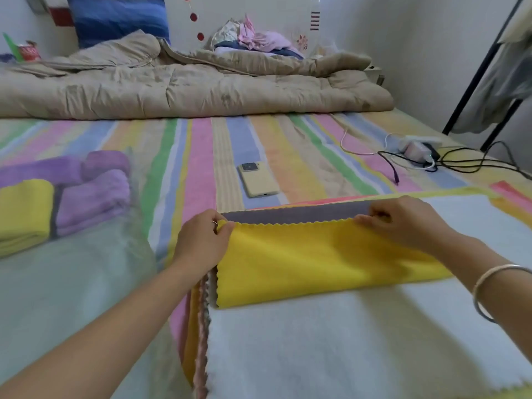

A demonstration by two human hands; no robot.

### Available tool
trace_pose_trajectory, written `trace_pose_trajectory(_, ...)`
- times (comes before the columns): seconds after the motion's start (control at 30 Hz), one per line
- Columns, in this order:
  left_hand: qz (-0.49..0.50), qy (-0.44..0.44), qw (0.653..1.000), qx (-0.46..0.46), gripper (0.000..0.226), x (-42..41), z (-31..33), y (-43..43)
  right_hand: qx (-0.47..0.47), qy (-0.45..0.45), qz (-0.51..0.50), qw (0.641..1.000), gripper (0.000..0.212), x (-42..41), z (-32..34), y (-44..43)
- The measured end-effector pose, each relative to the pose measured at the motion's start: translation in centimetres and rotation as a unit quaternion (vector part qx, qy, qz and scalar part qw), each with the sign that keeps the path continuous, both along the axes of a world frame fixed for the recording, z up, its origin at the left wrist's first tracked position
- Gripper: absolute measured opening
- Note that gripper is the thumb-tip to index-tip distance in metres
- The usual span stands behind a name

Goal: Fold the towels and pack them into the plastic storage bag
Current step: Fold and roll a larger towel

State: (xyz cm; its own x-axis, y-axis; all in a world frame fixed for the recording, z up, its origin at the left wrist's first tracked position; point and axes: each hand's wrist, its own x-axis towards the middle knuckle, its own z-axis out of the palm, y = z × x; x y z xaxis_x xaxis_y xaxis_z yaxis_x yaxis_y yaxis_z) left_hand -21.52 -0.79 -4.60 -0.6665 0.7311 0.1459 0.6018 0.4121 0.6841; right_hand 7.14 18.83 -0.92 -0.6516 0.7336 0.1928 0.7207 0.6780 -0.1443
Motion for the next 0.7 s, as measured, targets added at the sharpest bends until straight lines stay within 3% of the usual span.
trace_pose_trajectory(0.1,0.017,0.014,1.0,-0.009,0.021,-1.0,-0.6,1.0,-0.037,0.027,-0.004,0.999,0.047,-0.1,-0.6,2.9)
trace_pose_trajectory(0.4,0.026,0.07,0.997,-0.013,0.019,-1.6,-1.2,2.2,0.005,0.096,-0.016,0.995,0.054,-1.2,-2.0,8.2)
trace_pose_trajectory(0.7,0.052,0.129,0.99,-0.01,0.026,-2.1,-1.7,2.4,0.07,0.033,-0.032,0.996,0.056,-2.7,-5.0,10.5)
